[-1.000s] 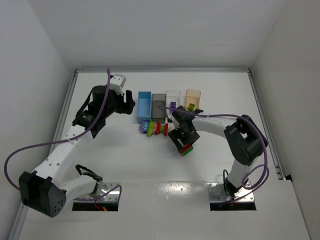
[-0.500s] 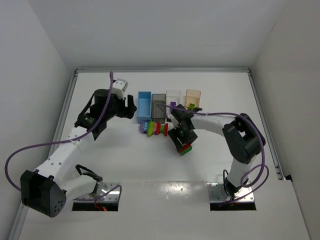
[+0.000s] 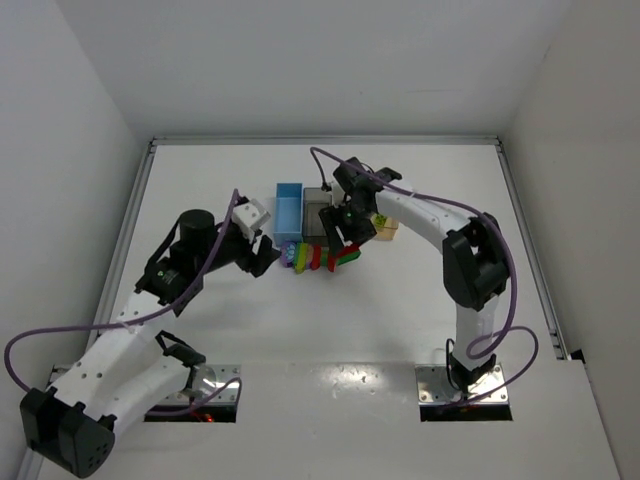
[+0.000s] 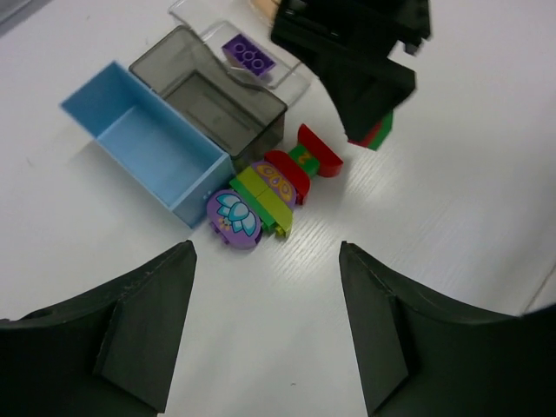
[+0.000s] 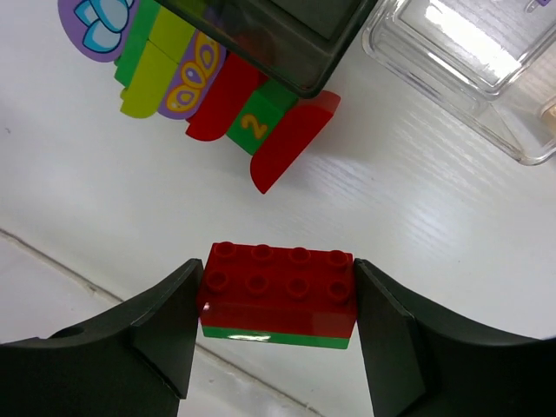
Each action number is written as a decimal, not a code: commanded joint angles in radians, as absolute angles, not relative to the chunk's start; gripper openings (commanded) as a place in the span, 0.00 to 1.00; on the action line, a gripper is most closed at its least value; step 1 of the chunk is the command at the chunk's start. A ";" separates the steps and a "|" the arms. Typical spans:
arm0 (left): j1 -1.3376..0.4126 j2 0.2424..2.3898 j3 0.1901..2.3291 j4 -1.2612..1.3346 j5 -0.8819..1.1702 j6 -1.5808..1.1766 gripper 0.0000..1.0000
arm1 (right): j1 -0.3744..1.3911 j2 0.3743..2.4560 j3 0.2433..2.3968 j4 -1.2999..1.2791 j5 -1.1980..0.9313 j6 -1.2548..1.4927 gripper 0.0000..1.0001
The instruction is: Sort the legos into containers by color
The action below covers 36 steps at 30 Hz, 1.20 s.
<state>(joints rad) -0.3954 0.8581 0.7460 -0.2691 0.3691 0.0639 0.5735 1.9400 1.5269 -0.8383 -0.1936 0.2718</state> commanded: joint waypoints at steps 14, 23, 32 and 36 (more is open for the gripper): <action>-0.780 0.862 0.750 -0.295 0.132 0.710 0.57 | 0.584 1.980 1.707 -0.973 -0.218 0.400 0.00; -1.090 0.914 0.647 0.017 -0.184 0.860 0.54 | 0.584 1.991 1.736 -0.973 -0.221 0.482 0.00; -1.350 0.980 0.488 0.285 -0.345 1.066 0.68 | 0.584 1.982 1.736 -0.973 -0.221 0.526 0.00; -1.399 1.008 0.365 0.446 -0.382 1.190 0.69 | 0.594 1.973 1.727 -0.973 -0.221 0.535 0.00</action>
<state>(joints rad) -1.3739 0.9901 0.4229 0.2546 -0.3180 1.0672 0.5793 2.0010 1.6970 -0.9703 -0.2138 0.4988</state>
